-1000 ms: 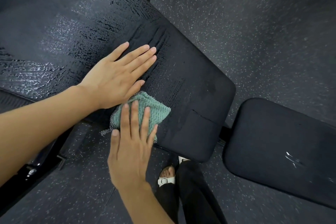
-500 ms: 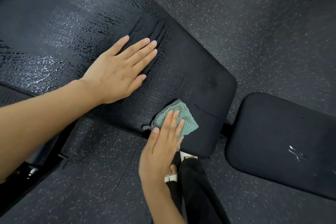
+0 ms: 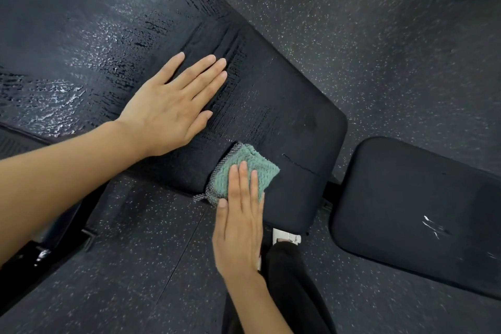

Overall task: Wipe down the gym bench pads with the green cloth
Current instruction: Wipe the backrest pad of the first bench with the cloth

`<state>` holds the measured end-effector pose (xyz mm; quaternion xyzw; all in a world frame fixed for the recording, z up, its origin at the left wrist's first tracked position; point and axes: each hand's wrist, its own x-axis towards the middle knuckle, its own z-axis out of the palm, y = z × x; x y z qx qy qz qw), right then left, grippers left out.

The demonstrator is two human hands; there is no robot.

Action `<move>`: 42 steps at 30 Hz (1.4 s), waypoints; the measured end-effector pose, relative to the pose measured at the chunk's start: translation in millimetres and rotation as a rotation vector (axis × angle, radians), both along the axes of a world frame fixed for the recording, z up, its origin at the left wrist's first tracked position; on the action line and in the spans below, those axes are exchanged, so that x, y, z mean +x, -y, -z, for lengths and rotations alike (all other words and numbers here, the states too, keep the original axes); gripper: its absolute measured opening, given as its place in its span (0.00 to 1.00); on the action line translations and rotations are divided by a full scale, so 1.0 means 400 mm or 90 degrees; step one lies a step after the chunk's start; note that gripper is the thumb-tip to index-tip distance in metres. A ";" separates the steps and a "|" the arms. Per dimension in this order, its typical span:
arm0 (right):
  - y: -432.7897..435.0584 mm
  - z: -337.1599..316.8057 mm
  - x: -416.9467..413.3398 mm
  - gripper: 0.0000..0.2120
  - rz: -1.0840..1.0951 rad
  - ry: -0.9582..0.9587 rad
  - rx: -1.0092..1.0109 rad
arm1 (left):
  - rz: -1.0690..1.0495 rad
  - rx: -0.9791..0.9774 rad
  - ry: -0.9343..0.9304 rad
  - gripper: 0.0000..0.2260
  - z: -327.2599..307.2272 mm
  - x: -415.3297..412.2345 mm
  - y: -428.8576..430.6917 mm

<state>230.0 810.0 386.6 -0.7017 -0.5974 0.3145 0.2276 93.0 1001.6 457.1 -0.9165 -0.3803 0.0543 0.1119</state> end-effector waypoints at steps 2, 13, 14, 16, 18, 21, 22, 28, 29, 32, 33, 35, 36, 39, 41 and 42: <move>0.003 0.017 0.028 0.25 0.023 0.002 -0.009 | -0.004 -0.005 -0.003 0.29 0.002 0.008 0.004; -0.079 0.016 0.028 0.26 0.246 -0.079 -0.049 | -0.014 -0.021 -0.034 0.30 0.016 0.050 0.019; -0.086 0.003 0.015 0.25 0.213 -0.080 -0.038 | -0.012 -0.021 -0.032 0.30 0.018 0.053 0.019; -0.091 -0.013 0.002 0.25 0.109 -0.071 -0.012 | -0.009 -0.023 -0.028 0.30 0.022 0.061 0.019; -0.090 -0.009 0.017 0.25 0.022 -0.047 0.012 | -0.007 -0.029 -0.026 0.30 0.025 0.068 0.018; -0.084 0.022 0.073 0.25 -0.029 -0.011 0.032 | 0.001 -0.034 -0.029 0.29 0.026 0.078 0.017; -0.084 0.033 0.092 0.25 -0.027 -0.004 0.032 | 0.005 -0.037 -0.030 0.29 0.027 0.081 0.017; -0.114 0.084 0.192 0.26 0.084 0.012 -0.029 | 0.031 -0.054 -0.035 0.29 0.030 0.092 0.009; -0.125 0.093 0.209 0.26 0.114 0.012 -0.043 | 0.034 -0.057 -0.038 0.29 0.031 0.094 0.008; -0.163 0.109 0.233 0.26 0.197 0.004 -0.067 | 0.045 -0.066 -0.041 0.29 0.034 0.098 0.006; -0.172 0.108 0.229 0.27 0.215 -0.002 -0.069 | 0.048 -0.067 -0.042 0.29 0.035 0.100 0.004; -0.184 0.098 0.214 0.27 0.228 -0.011 -0.070 | 0.055 -0.069 -0.043 0.29 0.036 0.104 0.002; -0.185 0.091 0.207 0.27 0.221 -0.014 -0.069 | 0.059 -0.071 -0.043 0.29 0.037 0.106 0.000; -0.170 0.060 0.181 0.26 0.142 -0.039 -0.033 | 0.073 -0.074 -0.041 0.29 0.039 0.114 -0.004; -0.150 0.044 0.165 0.25 0.054 -0.051 0.007 | 0.080 -0.076 -0.045 0.29 0.041 0.121 -0.008; -0.140 0.042 0.161 0.24 0.012 -0.043 0.026 | 0.082 -0.078 -0.049 0.29 0.043 0.124 -0.010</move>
